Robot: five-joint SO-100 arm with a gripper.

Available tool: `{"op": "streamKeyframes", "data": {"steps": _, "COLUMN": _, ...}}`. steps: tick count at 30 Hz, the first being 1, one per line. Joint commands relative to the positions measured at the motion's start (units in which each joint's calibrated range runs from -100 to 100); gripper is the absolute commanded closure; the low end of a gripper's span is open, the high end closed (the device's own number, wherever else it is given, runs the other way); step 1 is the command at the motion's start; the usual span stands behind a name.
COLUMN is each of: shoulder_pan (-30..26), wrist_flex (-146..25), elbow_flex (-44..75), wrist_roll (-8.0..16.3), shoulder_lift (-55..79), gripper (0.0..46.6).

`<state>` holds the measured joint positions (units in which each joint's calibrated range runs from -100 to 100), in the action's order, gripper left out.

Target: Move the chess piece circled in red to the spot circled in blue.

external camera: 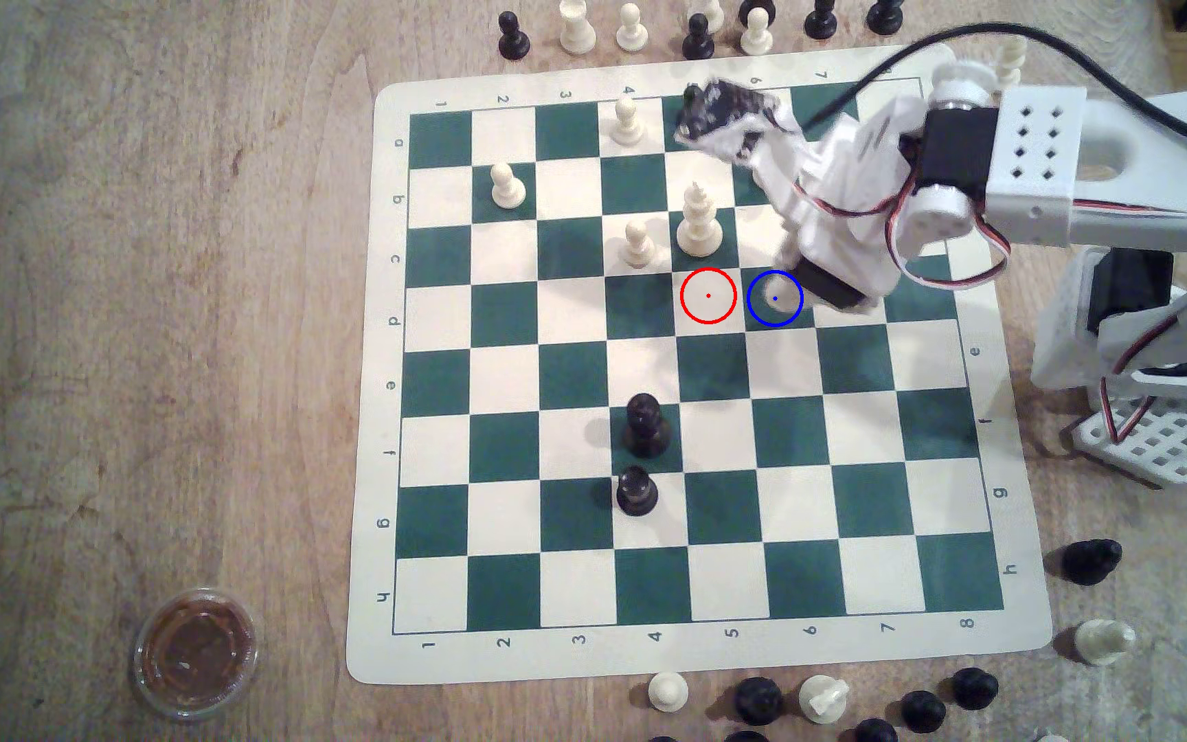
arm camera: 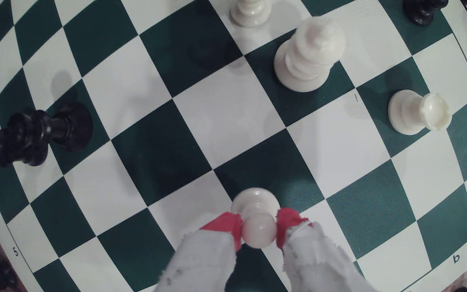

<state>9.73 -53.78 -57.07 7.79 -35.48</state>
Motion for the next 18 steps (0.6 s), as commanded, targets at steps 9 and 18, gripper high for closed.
{"op": "streamKeyframes", "data": {"steps": 9, "shoulder_pan": 0.94, "wrist_flex": 7.59, "elbow_flex": -0.05, "wrist_roll": -0.78, "shoulder_lift": 4.92, "gripper": 43.9}}
{"op": "streamKeyframes", "data": {"steps": 18, "shoulder_pan": 1.80, "wrist_flex": 7.92, "elbow_flex": -0.68, "wrist_roll": -1.56, "shoulder_lift": 6.62, "gripper": 43.9}}
